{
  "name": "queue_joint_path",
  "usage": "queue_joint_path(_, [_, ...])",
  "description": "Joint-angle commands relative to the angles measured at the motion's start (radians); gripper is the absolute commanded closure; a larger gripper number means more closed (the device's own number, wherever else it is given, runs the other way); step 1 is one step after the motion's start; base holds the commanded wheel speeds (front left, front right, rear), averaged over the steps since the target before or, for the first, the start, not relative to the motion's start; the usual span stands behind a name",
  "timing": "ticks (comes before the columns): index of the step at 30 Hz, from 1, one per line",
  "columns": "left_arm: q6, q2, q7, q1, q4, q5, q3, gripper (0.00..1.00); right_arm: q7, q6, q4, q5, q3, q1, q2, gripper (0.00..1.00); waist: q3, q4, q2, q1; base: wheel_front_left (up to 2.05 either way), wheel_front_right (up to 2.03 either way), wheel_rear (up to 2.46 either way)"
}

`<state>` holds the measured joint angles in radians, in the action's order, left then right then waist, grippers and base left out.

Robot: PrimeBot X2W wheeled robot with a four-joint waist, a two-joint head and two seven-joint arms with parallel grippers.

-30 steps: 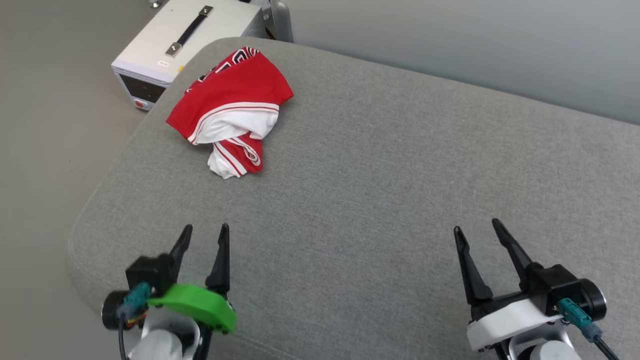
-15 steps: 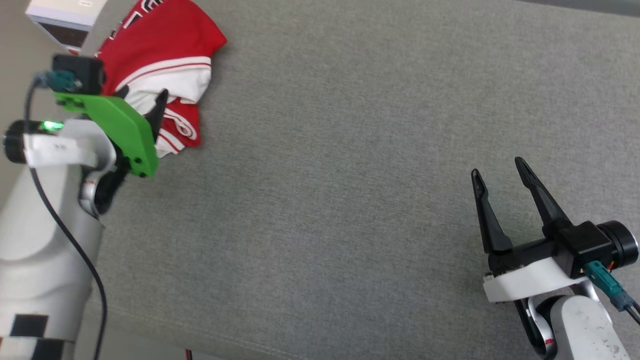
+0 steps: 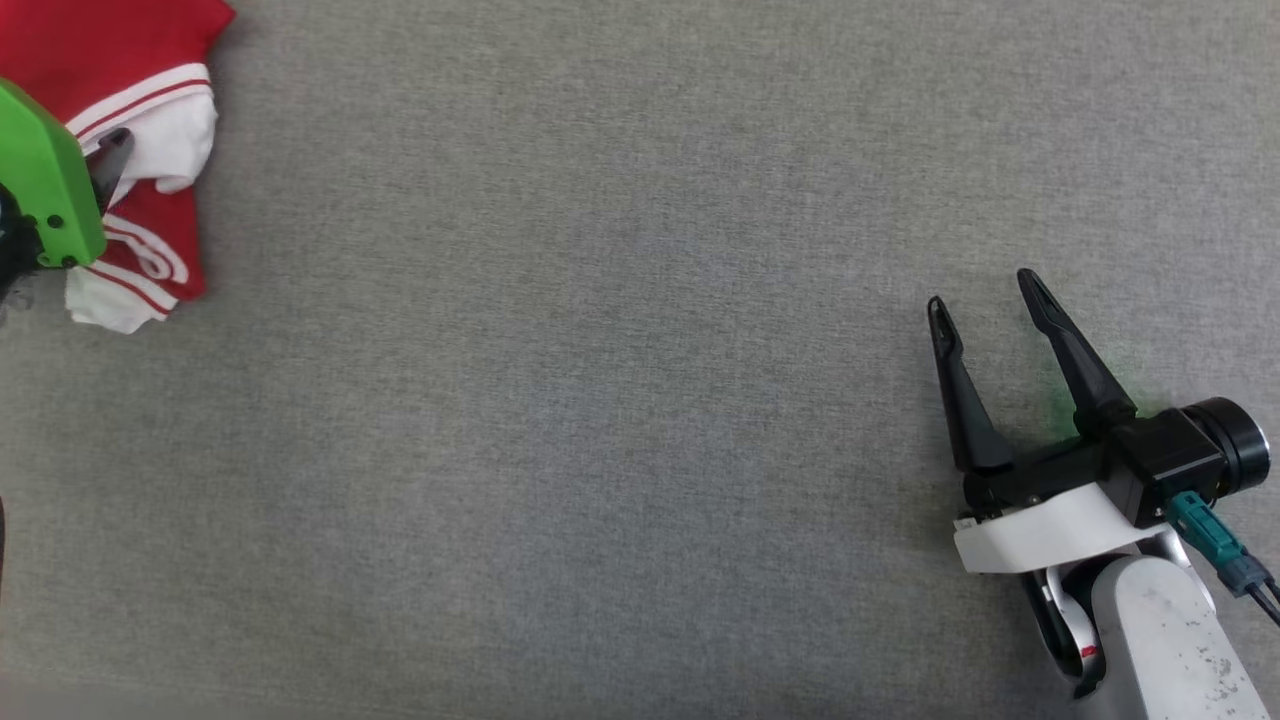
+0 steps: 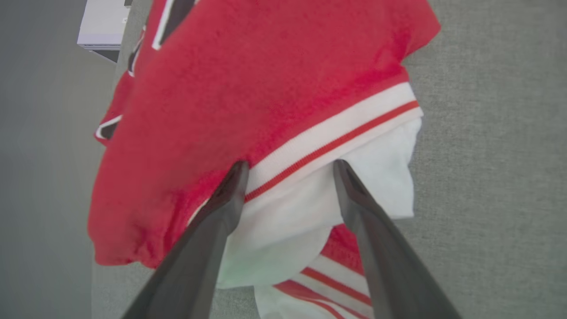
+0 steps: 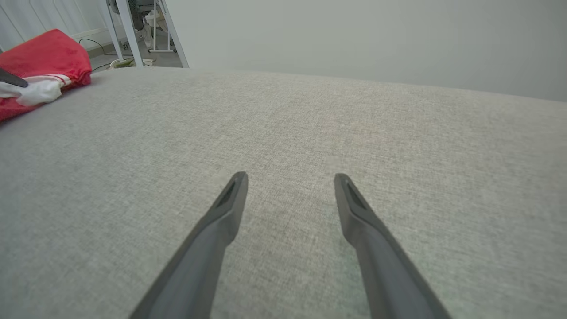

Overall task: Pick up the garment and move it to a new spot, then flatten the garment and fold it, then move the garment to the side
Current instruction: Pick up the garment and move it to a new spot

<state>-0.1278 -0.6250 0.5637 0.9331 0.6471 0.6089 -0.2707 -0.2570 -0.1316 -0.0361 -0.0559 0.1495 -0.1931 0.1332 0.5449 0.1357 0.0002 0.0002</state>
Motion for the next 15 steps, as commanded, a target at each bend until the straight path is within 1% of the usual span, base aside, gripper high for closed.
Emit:
queue_joint_path(1, [-0.003, -0.012, 0.012, 0.021, 0.015, 0.008, -0.006, 0.0, -0.005, 0.001, -0.004, 0.001, 0.0, -0.018, -0.003, 0.0, 0.051, -0.044, -0.0002, -0.0002, 0.0, 0.0, 0.0])
queue_joint_path(5, [-0.001, -0.009, 0.043, 0.023, 0.057, 0.017, -0.014, 0.0, -0.005, 0.001, -0.001, 0.005, -0.001, -0.02, -0.005, 0.0, 0.059, -0.046, -0.0002, -0.0002, 0.0, 0.0, 0.0])
queue_joint_path(6, [-0.001, -0.007, 0.048, 0.023, 0.064, 0.021, -0.014, 0.56, -0.005, 0.001, 0.001, 0.006, -0.001, -0.02, -0.006, 0.0, 0.058, -0.046, -0.0002, -0.0002, 0.0, 0.0, 0.0])
queue_joint_path(7, [-0.001, -0.004, 0.044, 0.023, 0.068, 0.025, -0.014, 1.0, -0.005, 0.001, 0.004, 0.007, -0.002, -0.021, -0.007, 0.0, 0.056, -0.046, -0.0002, -0.0002, 0.0, 0.0, 0.0])
queue_joint_path(12, [-0.001, 0.005, -0.026, 0.017, 0.077, 0.032, -0.001, 1.0, -0.005, 0.001, 0.022, 0.012, 0.001, -0.018, -0.013, 0.0, 0.022, -0.036, -0.0002, -0.0002, 0.0, 0.0, 0.0])
queue_joint_path(15, [0.001, 0.006, -0.087, 0.011, 0.074, 0.037, 0.014, 1.0, -0.005, 0.001, 0.035, 0.01, 0.001, -0.013, -0.013, 0.0, -0.018, -0.029, -0.0002, -0.0002, 0.0, 0.0, 0.0])
